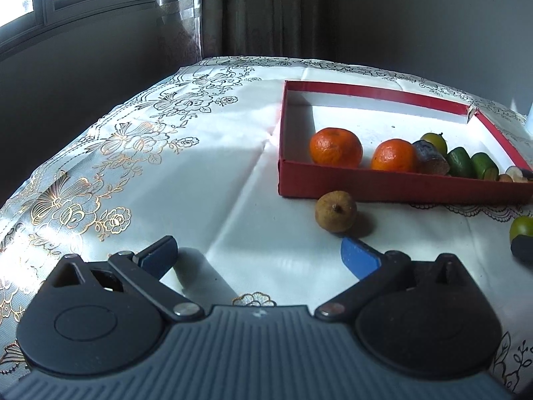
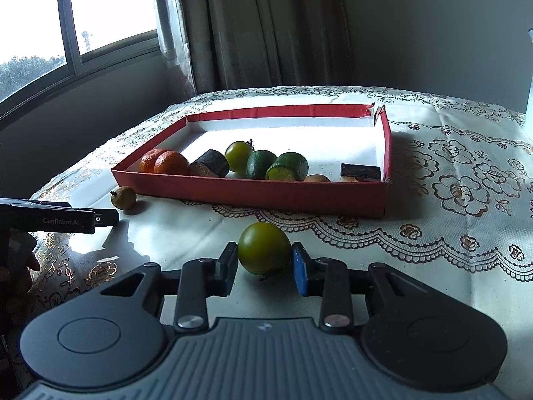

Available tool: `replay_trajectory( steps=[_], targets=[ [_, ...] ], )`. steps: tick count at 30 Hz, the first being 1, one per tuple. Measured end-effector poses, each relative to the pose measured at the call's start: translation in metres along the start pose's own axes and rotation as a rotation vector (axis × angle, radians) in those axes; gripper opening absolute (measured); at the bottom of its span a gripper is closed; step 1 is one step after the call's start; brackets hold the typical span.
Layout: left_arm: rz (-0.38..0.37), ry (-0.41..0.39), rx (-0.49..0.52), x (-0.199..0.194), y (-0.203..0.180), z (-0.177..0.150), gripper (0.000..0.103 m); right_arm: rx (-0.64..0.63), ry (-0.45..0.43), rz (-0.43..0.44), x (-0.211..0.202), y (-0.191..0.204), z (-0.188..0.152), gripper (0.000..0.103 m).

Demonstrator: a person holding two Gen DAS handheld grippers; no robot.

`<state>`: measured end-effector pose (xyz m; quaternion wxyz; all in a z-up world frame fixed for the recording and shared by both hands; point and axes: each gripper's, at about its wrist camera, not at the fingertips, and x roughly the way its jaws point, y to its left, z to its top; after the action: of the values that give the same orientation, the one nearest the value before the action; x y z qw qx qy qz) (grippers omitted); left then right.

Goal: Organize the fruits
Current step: 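Lift the green round fruit with the right gripper toward the tray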

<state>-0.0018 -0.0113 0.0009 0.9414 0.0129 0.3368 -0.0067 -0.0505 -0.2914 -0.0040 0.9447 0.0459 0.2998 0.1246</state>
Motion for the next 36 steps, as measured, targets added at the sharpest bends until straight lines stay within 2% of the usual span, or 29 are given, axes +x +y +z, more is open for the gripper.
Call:
replay_trajectory(
  steps=[1, 4, 12, 13, 14, 15, 26, 36],
  targets=[
    [-0.001, 0.0, -0.001, 0.0, 0.0, 0.0, 0.103, 0.0, -0.002, -0.008, 0.0, 0.001, 0.0, 0.034],
    [-0.001, -0.001, 0.0, 0.0, 0.0, 0.0, 0.103, -0.003, 0.001, -0.037, 0.002, 0.003, 0.001, 0.043],
    [-0.01, 0.0, -0.011, -0.001, 0.002, -0.001, 0.103, -0.017, -0.002, -0.041, 0.003, 0.005, 0.002, 0.044],
    [-0.011, 0.0, -0.012, -0.001, 0.002, -0.001, 0.103, -0.026, -0.004, -0.039, 0.003, 0.007, 0.002, 0.043],
    [-0.011, 0.0, -0.011, -0.001, 0.002, -0.001, 0.103, -0.035, -0.013, -0.041, 0.002, 0.008, 0.003, 0.034],
    [-0.011, 0.0, -0.011, -0.001, 0.002, -0.001, 0.103, -0.051, -0.026, -0.047, 0.0, 0.011, 0.004, 0.033],
    [-0.007, 0.001, -0.008, -0.001, 0.002, -0.001, 0.103, -0.044, -0.121, -0.053, -0.015, 0.015, 0.03, 0.033],
    [-0.007, 0.001, -0.008, -0.001, 0.002, -0.001, 0.103, 0.002, -0.115, -0.056, -0.011, 0.01, 0.034, 0.033]
  ],
)
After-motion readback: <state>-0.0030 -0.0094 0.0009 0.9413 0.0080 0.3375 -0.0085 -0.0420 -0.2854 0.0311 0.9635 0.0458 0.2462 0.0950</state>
